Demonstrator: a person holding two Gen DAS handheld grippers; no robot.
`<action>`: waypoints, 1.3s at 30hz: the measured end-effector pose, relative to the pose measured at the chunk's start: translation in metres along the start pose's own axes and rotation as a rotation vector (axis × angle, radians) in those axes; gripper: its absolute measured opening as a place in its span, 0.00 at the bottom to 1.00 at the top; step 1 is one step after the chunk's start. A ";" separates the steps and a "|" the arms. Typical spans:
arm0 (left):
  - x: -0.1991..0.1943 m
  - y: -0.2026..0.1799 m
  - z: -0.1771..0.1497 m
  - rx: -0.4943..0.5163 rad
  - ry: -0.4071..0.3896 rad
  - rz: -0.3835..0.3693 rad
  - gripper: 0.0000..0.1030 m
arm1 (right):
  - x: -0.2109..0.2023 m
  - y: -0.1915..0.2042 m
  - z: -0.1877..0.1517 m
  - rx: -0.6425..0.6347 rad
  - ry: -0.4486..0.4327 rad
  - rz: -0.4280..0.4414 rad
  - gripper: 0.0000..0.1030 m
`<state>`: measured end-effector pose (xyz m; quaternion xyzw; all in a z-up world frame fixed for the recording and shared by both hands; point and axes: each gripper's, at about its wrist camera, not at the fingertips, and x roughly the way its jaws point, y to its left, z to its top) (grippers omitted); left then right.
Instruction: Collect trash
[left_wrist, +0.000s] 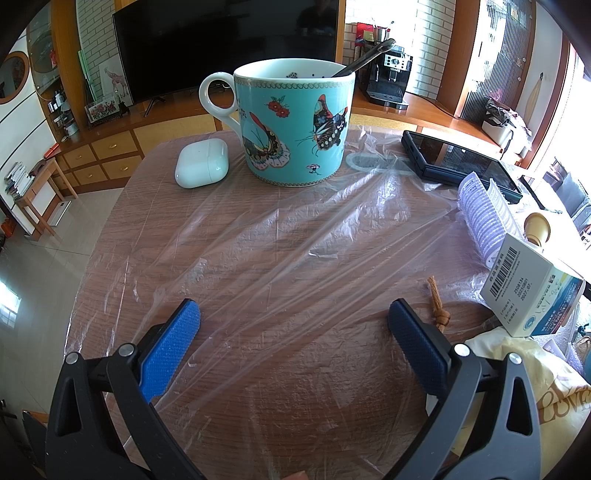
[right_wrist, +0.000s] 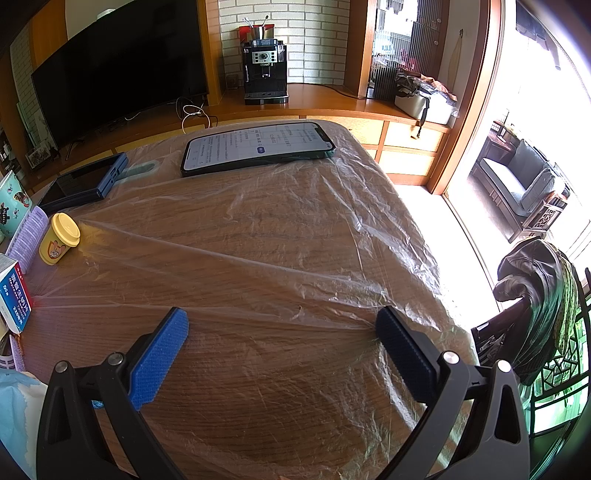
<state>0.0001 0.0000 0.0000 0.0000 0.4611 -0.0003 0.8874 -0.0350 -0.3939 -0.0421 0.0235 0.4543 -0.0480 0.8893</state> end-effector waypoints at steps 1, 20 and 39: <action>0.000 0.000 0.000 0.000 0.000 0.000 0.99 | 0.000 0.000 0.000 0.000 0.000 0.000 0.97; 0.001 -0.001 -0.001 -0.025 0.000 0.017 0.99 | 0.000 0.000 0.000 0.000 0.000 0.000 0.97; -0.108 -0.012 -0.031 0.024 -0.034 -0.416 0.99 | -0.165 0.046 -0.039 -0.383 -0.287 0.398 0.96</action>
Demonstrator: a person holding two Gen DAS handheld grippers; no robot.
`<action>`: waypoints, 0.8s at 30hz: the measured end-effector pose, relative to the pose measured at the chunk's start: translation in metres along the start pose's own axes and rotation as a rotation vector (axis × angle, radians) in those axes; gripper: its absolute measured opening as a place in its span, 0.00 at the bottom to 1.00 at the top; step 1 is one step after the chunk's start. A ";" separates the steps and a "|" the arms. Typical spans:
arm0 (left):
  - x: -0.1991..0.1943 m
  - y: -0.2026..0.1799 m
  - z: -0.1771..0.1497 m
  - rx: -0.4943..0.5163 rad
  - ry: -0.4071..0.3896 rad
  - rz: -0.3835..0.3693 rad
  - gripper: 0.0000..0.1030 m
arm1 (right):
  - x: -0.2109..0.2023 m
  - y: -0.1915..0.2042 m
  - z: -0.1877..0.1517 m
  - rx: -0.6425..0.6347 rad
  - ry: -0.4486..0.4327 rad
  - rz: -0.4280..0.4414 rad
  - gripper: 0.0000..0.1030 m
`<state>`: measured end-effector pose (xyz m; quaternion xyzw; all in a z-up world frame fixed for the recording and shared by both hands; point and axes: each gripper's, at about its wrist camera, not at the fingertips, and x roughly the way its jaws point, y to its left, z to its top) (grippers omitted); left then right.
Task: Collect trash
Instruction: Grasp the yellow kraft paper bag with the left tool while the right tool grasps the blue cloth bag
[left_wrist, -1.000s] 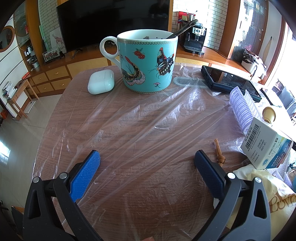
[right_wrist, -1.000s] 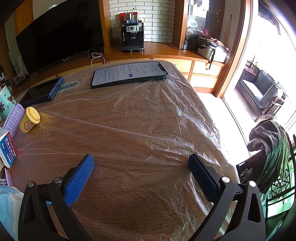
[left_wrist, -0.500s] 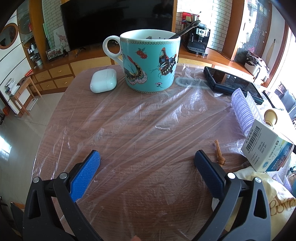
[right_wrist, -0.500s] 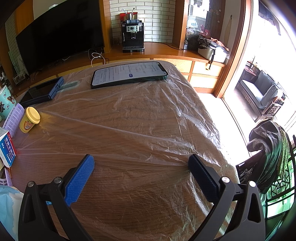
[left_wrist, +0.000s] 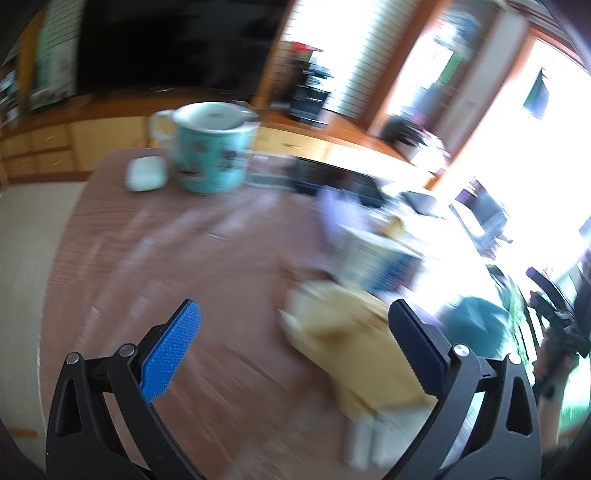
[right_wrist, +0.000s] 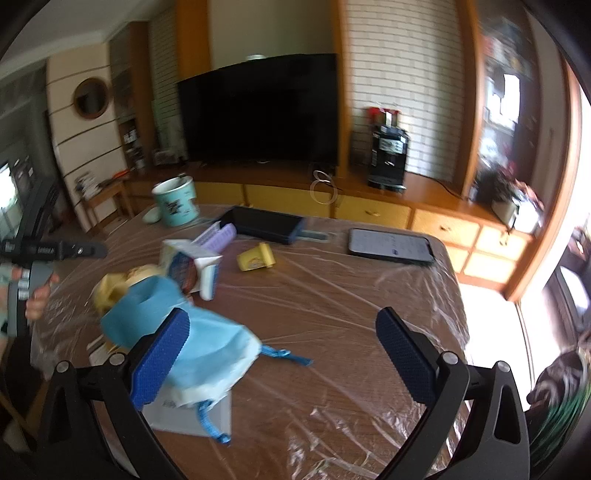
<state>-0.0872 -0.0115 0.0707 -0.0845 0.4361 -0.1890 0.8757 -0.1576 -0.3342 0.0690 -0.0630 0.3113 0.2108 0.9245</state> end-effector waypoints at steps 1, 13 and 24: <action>-0.004 -0.011 -0.006 0.036 0.010 -0.018 0.99 | -0.003 0.018 -0.003 -0.076 0.011 0.011 0.96; 0.040 -0.039 -0.028 -0.019 0.148 -0.073 0.99 | 0.041 0.106 -0.016 -0.443 0.062 -0.128 0.96; 0.055 -0.007 -0.024 -0.128 0.203 -0.168 0.97 | 0.089 0.106 -0.006 -0.442 0.154 -0.118 0.79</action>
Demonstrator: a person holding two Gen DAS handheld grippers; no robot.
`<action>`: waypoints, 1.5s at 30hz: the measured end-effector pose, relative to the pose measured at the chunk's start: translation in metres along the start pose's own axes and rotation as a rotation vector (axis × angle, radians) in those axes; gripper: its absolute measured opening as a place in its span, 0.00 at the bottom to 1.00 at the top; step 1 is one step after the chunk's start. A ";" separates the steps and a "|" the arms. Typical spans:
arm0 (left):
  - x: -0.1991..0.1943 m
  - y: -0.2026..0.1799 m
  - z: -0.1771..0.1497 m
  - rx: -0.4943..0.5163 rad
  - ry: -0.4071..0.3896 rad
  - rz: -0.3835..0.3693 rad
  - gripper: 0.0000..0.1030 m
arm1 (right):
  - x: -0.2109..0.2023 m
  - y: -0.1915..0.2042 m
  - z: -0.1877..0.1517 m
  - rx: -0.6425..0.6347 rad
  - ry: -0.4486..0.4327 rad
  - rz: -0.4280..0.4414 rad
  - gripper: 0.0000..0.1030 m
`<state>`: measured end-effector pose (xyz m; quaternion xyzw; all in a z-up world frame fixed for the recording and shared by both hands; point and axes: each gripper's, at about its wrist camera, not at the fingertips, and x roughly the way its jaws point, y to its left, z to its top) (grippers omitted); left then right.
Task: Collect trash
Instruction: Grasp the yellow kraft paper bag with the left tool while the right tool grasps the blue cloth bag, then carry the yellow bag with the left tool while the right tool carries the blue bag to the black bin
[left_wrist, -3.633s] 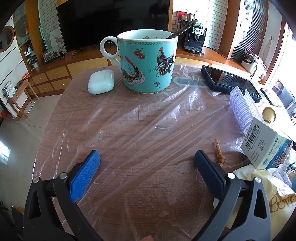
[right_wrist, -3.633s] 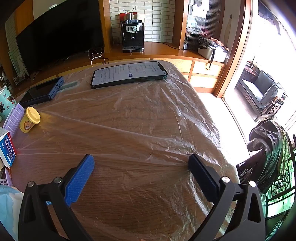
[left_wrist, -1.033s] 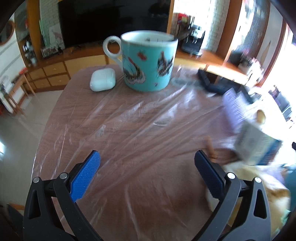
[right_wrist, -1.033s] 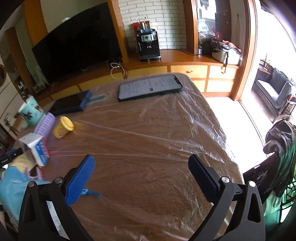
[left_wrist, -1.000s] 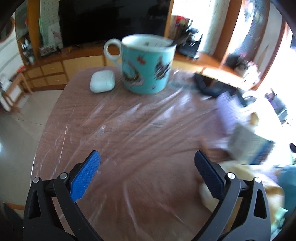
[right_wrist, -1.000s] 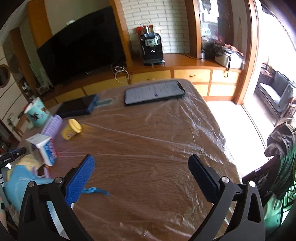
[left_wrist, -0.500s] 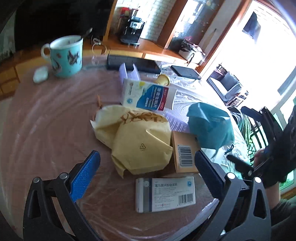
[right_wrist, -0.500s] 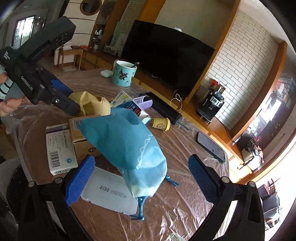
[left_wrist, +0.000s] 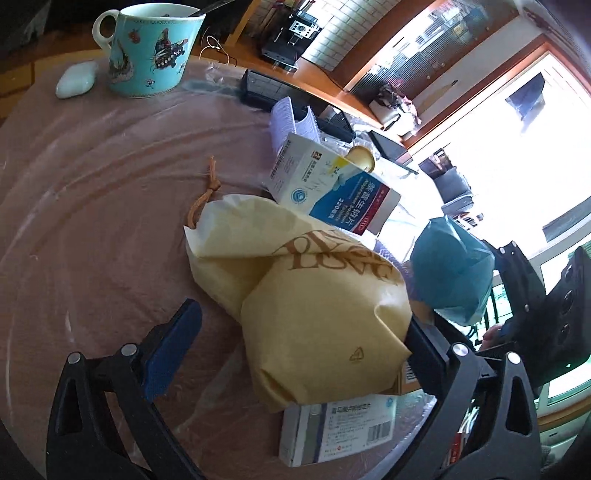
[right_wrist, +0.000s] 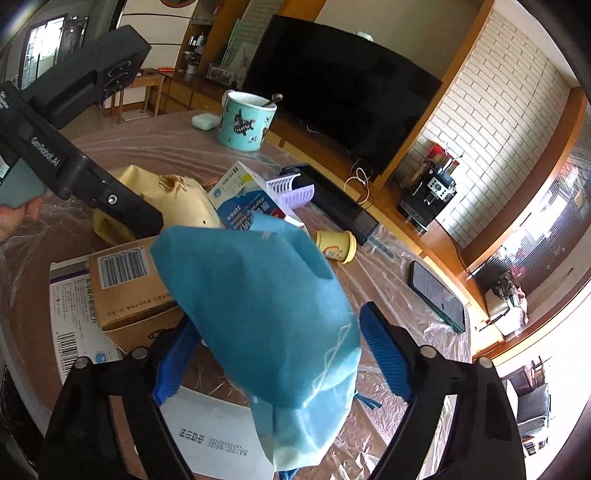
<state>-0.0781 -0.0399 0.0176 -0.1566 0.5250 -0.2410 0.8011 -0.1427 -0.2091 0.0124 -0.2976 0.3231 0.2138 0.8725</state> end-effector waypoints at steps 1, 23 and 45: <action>0.000 -0.002 -0.001 0.016 0.003 0.014 0.95 | 0.001 0.000 0.000 0.005 0.003 0.003 0.76; -0.051 -0.033 -0.040 0.149 -0.237 0.225 0.55 | -0.048 -0.042 -0.006 0.342 -0.220 0.119 0.60; -0.104 -0.084 -0.106 0.245 -0.346 0.249 0.55 | -0.120 -0.003 -0.046 0.400 -0.228 0.260 0.60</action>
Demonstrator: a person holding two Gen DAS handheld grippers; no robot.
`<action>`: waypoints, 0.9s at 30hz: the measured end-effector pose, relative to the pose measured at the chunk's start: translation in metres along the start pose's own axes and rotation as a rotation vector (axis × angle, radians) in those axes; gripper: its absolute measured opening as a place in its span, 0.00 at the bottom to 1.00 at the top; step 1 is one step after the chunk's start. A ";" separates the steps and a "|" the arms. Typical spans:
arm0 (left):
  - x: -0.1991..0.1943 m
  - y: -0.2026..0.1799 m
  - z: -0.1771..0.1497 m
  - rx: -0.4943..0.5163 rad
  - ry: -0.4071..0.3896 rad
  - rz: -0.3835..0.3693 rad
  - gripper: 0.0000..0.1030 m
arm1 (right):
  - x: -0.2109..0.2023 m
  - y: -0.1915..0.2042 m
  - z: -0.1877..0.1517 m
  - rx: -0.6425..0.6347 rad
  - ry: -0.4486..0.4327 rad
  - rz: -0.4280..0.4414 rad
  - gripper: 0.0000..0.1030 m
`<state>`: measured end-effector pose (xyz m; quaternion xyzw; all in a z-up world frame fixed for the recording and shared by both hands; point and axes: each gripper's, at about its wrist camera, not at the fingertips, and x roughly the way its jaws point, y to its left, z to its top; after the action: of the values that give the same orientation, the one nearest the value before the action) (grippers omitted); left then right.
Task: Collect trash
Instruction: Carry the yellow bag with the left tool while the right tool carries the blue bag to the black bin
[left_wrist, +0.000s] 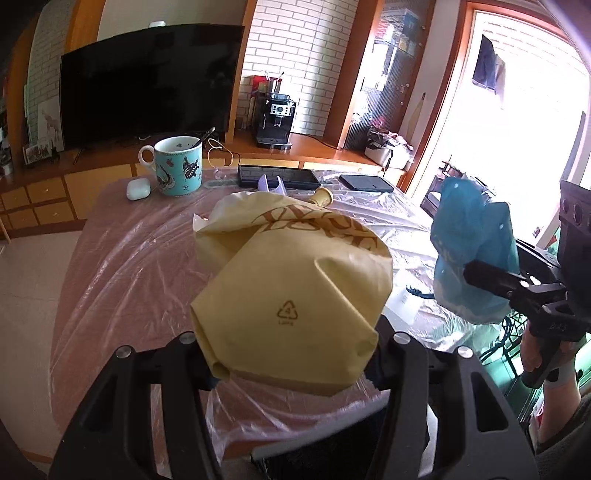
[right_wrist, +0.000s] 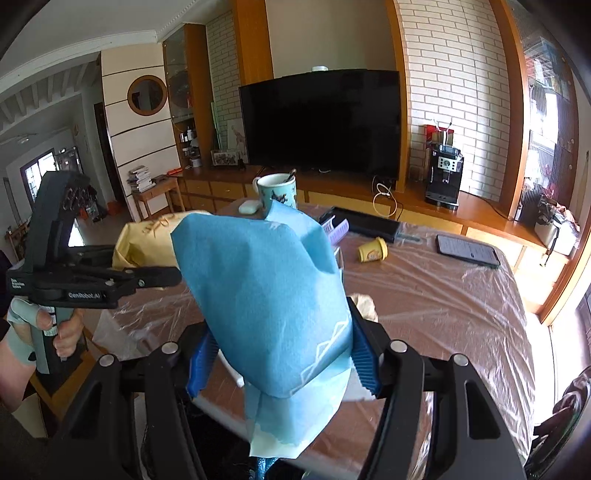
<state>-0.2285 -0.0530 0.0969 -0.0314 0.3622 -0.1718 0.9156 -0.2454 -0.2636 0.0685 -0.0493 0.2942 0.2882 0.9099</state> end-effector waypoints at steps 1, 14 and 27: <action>-0.004 -0.001 -0.003 0.003 -0.003 -0.002 0.55 | -0.002 0.003 -0.005 0.003 0.008 0.000 0.60; -0.041 -0.012 -0.036 0.043 -0.028 0.003 0.55 | -0.024 0.026 -0.035 0.058 0.025 0.065 0.60; -0.053 -0.031 -0.088 0.075 0.083 -0.083 0.55 | -0.027 0.053 -0.078 0.083 0.139 0.118 0.60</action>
<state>-0.3325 -0.0585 0.0723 -0.0051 0.3916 -0.2240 0.8925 -0.3324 -0.2528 0.0237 -0.0139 0.3708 0.3246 0.8700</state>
